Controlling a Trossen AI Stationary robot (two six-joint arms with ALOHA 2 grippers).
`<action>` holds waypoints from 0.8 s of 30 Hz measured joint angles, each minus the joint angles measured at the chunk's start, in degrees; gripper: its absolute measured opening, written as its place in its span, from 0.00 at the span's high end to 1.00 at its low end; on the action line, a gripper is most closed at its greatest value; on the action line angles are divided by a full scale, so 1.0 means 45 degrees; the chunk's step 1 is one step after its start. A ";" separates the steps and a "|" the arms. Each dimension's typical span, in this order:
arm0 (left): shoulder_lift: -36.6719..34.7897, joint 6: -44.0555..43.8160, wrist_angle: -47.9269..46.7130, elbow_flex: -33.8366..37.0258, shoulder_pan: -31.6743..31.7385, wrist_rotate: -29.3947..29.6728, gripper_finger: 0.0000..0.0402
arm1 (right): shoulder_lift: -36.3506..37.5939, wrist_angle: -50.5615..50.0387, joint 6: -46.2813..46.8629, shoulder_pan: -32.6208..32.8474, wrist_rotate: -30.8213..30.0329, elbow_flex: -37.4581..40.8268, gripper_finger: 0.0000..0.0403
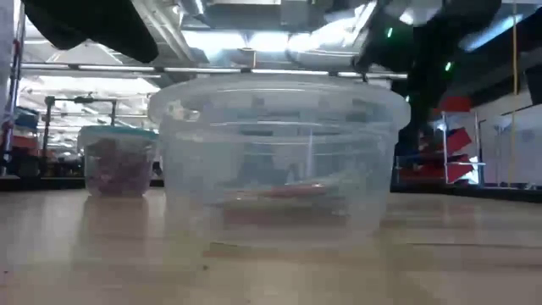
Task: Sort candy
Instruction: Put the green candy stick into the large transparent bin
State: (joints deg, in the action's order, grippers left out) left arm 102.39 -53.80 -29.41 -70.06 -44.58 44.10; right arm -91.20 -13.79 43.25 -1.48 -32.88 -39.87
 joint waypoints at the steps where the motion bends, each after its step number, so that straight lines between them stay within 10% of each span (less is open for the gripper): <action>1: 0.0000 0.0013 0.0005 0.0000 0.0000 0.0001 1.00 | -0.0188 0.0206 0.0114 -0.0241 0.0219 0.0087 0.44; 15: 0.0010 -0.0008 0.0005 0.0005 0.0015 0.0003 1.00 | -0.1971 0.1707 0.0391 -0.1577 0.0917 0.0060 0.48; 24: 0.0010 -0.0044 0.0015 0.0010 0.0015 0.0000 1.00 | -0.1986 0.1740 -0.0938 -0.1747 0.1570 0.0036 0.94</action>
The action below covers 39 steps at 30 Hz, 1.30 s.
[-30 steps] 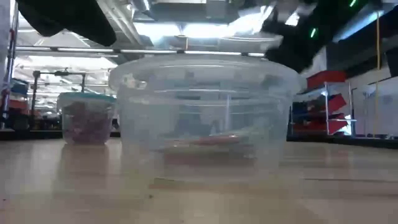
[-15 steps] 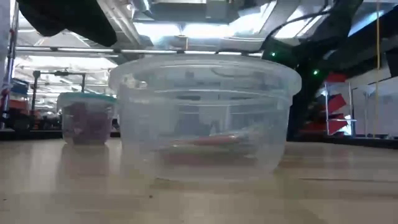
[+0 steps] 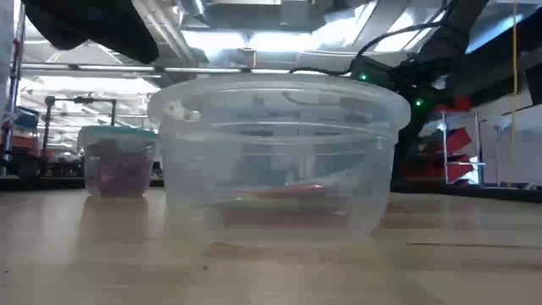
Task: Sort candy
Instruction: Put the green candy stick into the large transparent bin
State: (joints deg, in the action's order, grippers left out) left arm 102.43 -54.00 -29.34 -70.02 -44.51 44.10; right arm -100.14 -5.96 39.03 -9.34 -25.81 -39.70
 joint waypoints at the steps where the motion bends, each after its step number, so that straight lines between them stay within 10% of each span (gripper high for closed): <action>1: 0.0000 0.0000 0.0005 0.0000 0.0000 0.0000 1.00 | 0.0000 0.0006 -0.0340 0.0024 0.0034 0.0000 0.97; 17: 0.0000 -0.0581 0.0071 0.0000 -0.0219 0.0000 1.00 | 0.3900 -0.2106 0.0889 0.6344 -0.1809 0.0155 1.00; 39: 0.0010 0.0119 0.0102 0.0003 0.0092 0.0005 1.00 | 0.4525 0.5135 -0.5208 1.0381 -0.3004 -0.1312 1.00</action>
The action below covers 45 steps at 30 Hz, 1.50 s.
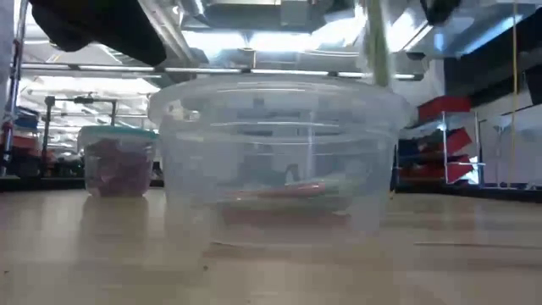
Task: Sort candy
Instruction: Put the green candy stick into the large transparent bin, then close the large transparent bin
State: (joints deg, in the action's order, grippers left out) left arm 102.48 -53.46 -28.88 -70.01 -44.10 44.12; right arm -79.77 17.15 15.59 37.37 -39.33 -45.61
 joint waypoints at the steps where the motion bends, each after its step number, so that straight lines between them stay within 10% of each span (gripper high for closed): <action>1: 0.0000 -0.0003 0.0000 0.0002 0.0000 0.0005 1.00 | -0.0108 -0.0011 -0.0237 -0.0002 0.0069 -0.0199 1.00; 20: 0.0000 -0.0017 -0.0046 -0.0008 -0.0097 0.0000 1.00 | -0.4579 -0.1304 0.0257 -0.1393 0.1784 -0.2180 0.98; 31: 0.0000 0.0002 -0.0146 -0.0008 -0.0097 -0.0020 1.00 | -0.3569 -0.3288 0.0422 -0.2535 0.1088 -0.2200 0.64; 41: -0.0029 -0.0705 -0.1728 -0.0012 -0.0180 -0.0729 1.00 | -0.4437 -0.4902 -0.5659 -0.7208 0.5689 -0.2186 0.44; 45: -0.0029 -0.1622 -0.2635 -0.0012 -0.0206 -0.0733 1.00 | -0.5504 -0.3828 -0.8817 -0.7816 0.5622 -0.2195 0.43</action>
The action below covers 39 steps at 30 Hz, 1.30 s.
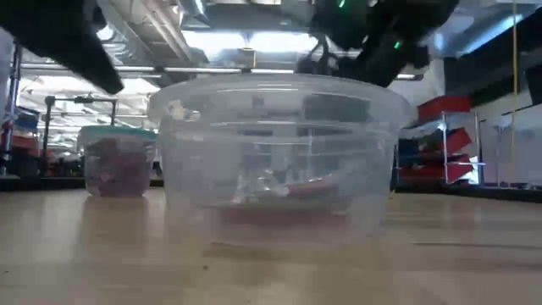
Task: Sort candy
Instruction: Close the large transparent bin
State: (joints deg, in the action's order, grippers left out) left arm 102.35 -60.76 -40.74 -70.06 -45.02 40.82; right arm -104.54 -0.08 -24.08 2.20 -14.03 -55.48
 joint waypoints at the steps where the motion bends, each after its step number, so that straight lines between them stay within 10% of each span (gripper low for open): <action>1: 0.0000 -0.0096 -0.0156 0.0000 -0.0009 0.0005 1.00 | -0.0264 0.0194 -0.0397 -0.0050 -0.0486 0.0001 0.43; 16: -0.0005 -0.0290 -0.0442 0.0024 -0.0066 0.0301 1.00 | -0.3321 0.1346 -0.1141 -0.0288 -0.2800 -0.2083 0.45; 26: -0.0005 -0.0334 -0.0108 0.0024 -0.0168 0.0301 1.00 | -0.3379 0.0062 0.0214 -0.0914 -0.2134 -0.2559 0.81; 29: -0.0005 -0.0308 0.0019 0.0027 -0.0193 0.0304 1.00 | -0.3223 -0.0094 0.0409 -0.0682 -0.3123 -0.2516 0.96; 39: -0.0005 -0.0469 0.0117 0.0034 -0.0382 0.0431 1.00 | -0.0890 -0.2993 0.2046 0.1850 -0.7364 -0.2478 1.00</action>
State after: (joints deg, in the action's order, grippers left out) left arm 102.32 -62.87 -40.21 -69.91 -46.74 42.76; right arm -108.54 -13.55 -14.87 10.52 -47.17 -66.63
